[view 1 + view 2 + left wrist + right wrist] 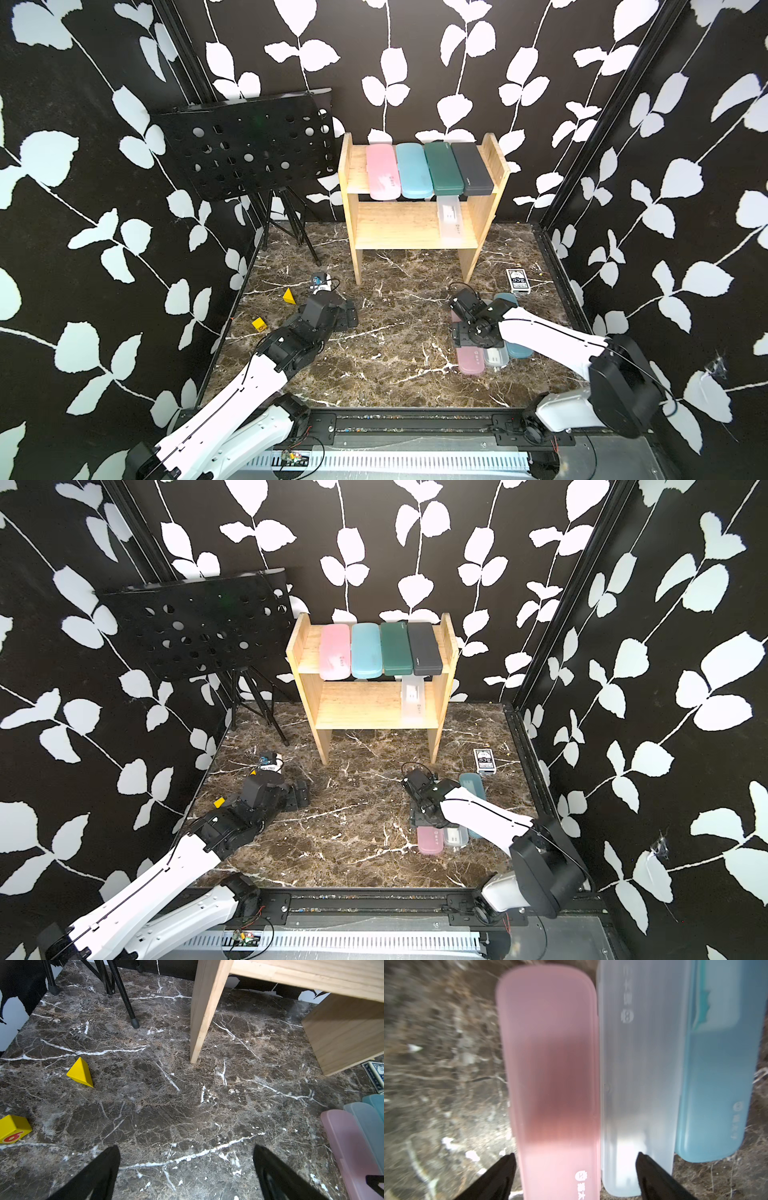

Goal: Remove the pencil cases from the shelf
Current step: Move the pencil case to the center of the board, then pick up the pencil case from the shelf.

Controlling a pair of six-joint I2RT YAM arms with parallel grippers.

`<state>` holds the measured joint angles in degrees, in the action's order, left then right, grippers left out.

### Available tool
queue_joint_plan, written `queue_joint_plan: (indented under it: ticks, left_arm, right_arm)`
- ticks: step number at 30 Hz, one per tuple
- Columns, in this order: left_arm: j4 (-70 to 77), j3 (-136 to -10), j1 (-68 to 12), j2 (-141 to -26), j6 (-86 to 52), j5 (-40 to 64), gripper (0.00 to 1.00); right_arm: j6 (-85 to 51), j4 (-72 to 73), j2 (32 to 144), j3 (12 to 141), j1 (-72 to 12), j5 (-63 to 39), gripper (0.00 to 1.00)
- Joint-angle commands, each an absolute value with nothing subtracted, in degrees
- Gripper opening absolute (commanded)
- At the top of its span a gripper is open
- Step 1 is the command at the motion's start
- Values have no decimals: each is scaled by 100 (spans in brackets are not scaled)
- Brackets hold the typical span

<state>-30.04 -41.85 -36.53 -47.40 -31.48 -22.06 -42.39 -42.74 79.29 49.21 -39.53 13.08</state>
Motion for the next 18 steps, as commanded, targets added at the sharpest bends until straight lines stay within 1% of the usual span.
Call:
queue_joint_plan:
  ticks: [1, 3, 6, 9, 11, 14, 18]
  left_arm:
    - [-2924, -4350, -3612, -4777, -3097, -2175, 99]
    - [-2813, -4478, -3608, -4882, -3027, -2062, 99]
    - [-2371, -4724, -3612, -5202, -2954, -1548, 99]
    - [-1908, -5155, -3611, -5721, -3078, -972, 99]
    - [-1602, -5504, -3626, -6179, -3077, -772, 99]
    - [-1271, -6066, -3821, -6798, -2924, -819, 99]
    - [-939, -6990, -4488, -7666, -2401, -1362, 99]
  right_arm:
    - [-3938, -4405, 7619, 5351, -4017, 1560, 98]
    - [-3803, -4482, 7407, 5613, -4017, 1649, 99]
    - [-3593, -4369, 6936, 5911, -4000, 1795, 100]
    - [-3534, -4304, 6521, 6161, -3813, 1787, 100]
    - [-3542, -4386, 6344, 6350, -3616, 1658, 100]
    - [-3525, -4495, 6149, 6521, -3353, 1505, 99]
    - [-3534, -4520, 5887, 6479, -2974, 1223, 99]
